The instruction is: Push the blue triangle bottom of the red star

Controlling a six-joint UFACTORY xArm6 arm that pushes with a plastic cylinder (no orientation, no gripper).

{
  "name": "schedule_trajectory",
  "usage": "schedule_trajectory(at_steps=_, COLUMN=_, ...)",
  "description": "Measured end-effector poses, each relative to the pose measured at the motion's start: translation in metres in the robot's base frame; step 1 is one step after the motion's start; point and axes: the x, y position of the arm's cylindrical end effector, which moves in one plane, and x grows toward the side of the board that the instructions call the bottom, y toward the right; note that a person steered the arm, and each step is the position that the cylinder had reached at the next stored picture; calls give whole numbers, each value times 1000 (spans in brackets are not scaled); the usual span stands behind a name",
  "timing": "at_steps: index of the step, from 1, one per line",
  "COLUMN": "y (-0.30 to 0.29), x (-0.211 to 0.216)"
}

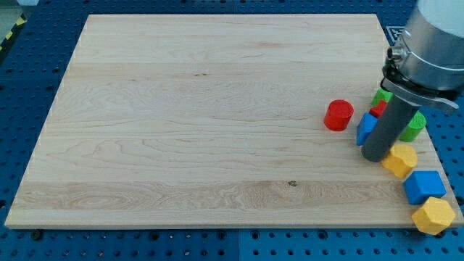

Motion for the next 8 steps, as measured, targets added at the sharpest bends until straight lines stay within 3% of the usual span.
schedule_trajectory(at_steps=3, y=-15, x=0)
schedule_trajectory(at_steps=5, y=-64, x=-41)
schedule_trajectory(at_steps=8, y=-29, x=-57)
